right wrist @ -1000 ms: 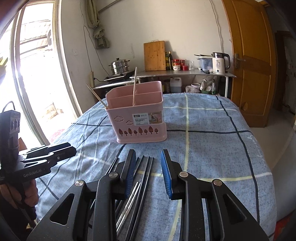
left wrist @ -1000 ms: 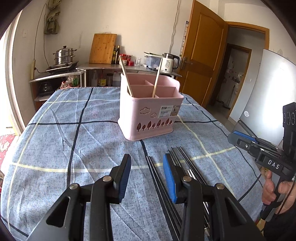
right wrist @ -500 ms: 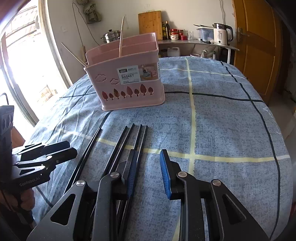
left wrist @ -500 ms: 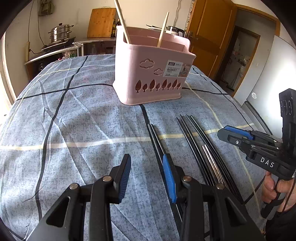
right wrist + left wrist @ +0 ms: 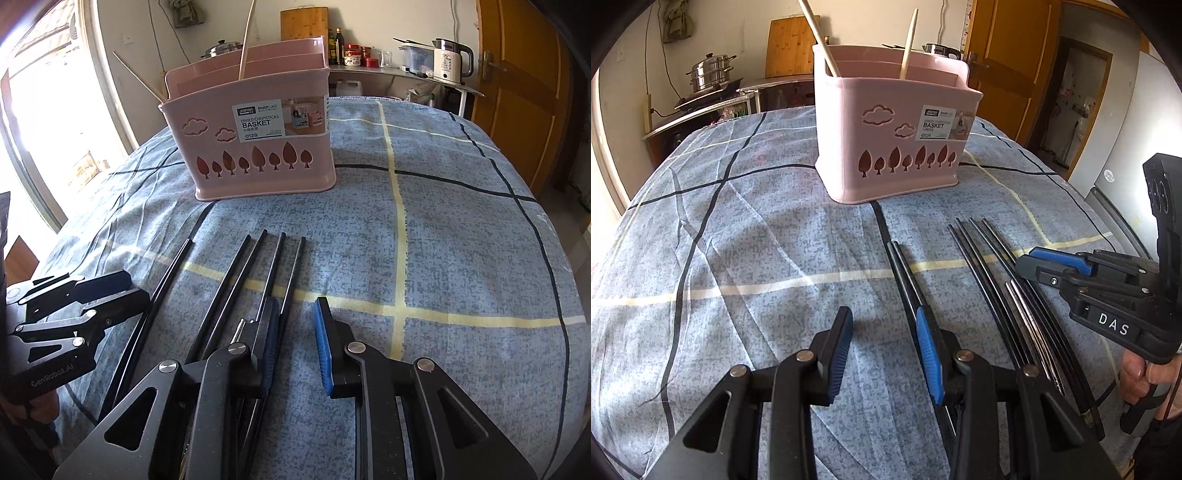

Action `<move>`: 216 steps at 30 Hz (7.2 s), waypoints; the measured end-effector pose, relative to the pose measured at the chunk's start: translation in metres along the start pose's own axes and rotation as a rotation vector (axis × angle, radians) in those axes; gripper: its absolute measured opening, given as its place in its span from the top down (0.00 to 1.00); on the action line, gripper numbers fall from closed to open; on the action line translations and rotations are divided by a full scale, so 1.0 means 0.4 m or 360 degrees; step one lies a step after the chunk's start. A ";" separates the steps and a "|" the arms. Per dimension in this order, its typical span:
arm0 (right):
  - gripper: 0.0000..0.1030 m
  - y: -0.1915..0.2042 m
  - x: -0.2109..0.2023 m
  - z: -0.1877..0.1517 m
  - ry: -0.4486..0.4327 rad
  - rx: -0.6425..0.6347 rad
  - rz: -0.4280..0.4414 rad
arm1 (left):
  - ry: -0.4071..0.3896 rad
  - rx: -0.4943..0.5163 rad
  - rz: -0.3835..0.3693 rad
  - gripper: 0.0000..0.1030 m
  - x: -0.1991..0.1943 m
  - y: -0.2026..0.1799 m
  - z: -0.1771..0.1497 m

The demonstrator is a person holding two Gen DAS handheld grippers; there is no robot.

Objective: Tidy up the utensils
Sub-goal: 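Grasp a black chopstick with the left tool while the right tool grasps another black chopstick, then carry both black chopsticks over the pink basket and lower them in, then open both tools to release the black chopsticks and pull back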

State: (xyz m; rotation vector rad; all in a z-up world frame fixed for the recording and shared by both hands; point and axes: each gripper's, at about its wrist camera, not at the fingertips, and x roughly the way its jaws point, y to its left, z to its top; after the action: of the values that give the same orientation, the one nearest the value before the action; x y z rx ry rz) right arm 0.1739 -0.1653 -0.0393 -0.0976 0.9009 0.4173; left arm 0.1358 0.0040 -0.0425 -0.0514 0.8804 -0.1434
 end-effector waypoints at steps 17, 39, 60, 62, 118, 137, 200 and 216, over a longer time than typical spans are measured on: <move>0.90 -0.018 -0.009 -0.008 -0.0003 0.0023 0.0012 | -0.0019 -0.0043 -0.0136 0.85 -0.033 0.009 0.003; 0.90 -0.034 0.006 0.009 0.0048 0.0047 -0.0006 | 0.0113 0.0059 0.0011 0.74 0.017 -0.016 0.024; 0.93 -0.026 -0.004 0.043 0.0002 0.0052 -0.0013 | 0.0088 0.0086 0.0000 0.93 0.038 -0.041 0.078; 0.93 -0.019 -0.029 0.046 -0.0033 0.0044 -0.0003 | 0.0047 0.0097 -0.0021 0.93 0.010 -0.047 0.081; 0.95 0.039 -0.356 0.242 -0.0653 -0.0141 0.0020 | -0.0532 0.0130 -0.0133 0.95 -0.321 0.018 0.296; 0.95 0.106 -0.391 0.420 -0.0869 -0.0199 0.0132 | -0.0720 0.0114 -0.0216 0.95 -0.429 0.045 0.512; 0.78 0.071 -0.280 0.310 -0.0697 -0.0116 0.0019 | -0.0695 -0.0023 -0.0079 0.64 -0.318 0.111 0.350; 0.78 0.030 -0.275 0.098 -0.0577 -0.0029 -0.0053 | -0.0579 0.0004 -0.0153 0.64 -0.288 0.019 0.136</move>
State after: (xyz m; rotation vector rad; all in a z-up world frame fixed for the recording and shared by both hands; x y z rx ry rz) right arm 0.1381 -0.1784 0.0717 -0.0514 0.5382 0.3969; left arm 0.1063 0.0275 0.0793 -0.1141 0.5149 -0.2176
